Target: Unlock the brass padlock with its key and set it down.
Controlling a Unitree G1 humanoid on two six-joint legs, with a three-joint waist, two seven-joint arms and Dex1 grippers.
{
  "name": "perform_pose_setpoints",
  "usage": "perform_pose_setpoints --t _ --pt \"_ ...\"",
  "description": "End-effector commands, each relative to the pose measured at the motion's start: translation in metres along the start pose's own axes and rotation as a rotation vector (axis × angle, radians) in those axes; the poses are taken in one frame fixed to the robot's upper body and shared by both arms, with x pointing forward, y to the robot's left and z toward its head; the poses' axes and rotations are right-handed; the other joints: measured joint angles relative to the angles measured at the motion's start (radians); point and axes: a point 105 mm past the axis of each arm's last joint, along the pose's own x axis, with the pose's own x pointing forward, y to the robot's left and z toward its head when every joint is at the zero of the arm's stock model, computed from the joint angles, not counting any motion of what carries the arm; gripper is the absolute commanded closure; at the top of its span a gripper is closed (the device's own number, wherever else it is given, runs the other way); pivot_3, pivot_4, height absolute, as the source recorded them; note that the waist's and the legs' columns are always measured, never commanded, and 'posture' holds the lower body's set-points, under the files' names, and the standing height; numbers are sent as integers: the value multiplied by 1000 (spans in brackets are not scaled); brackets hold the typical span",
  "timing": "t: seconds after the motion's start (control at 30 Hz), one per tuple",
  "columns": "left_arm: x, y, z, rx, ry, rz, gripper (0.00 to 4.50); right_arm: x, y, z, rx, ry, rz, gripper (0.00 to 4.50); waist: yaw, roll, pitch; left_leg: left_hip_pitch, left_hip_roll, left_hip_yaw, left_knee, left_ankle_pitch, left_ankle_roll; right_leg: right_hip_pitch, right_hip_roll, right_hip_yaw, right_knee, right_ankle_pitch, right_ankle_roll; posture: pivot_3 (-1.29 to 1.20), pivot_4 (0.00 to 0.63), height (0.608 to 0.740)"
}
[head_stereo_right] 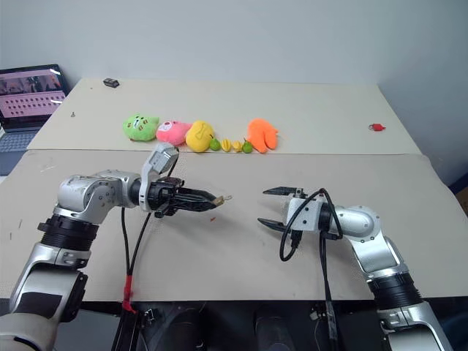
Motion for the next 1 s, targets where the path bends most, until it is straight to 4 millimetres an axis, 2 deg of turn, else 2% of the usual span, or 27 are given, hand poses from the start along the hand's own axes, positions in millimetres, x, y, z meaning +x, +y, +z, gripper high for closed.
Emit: perform_pose_setpoints --t 0.03,0.17,0.27,0.4,0.73,1.0 --pt "3 -4 -1 44 26 -13 3650 3 -15 21 -93 -63 -20 857 0 0 0 0 0 0 0 0 0 0 0 0 0 0 0 0 150 717" --pt "4 -4 -8 39 47 -20 3650 5 -27 30 -132 -91 -45 857 -1 0 0 0 0 0 0 0 0 0 0 0 1 0 0 0 150 717" --pt "5 -5 -12 32 57 -30 3650 5 -28 32 -151 -100 -41 1590 0 0 0 0 0 0 0 0 0 0 0 0 1 0 -1 0 150 717" --pt "6 -5 -15 15 58 -35 3650 4 -20 34 -203 -105 -12 2982 1 0 0 0 0 0 0 0 0 0 0 0 1 0 -1 0 150 717" --pt "5 -3 -14 -21 43 -45 3650 1 14 43 -335 -171 108 2982 1 0 0 0 0 0 1 0 0 0 0 0 1 0 -1 0 150 717" --pt "9 -5 -12 -33 39 -61 3650 6 -10 47 -364 -183 36 2982 -1 0 0 0 0 0 1 0 0 0 0 0 1 0 -1 0 150 717"
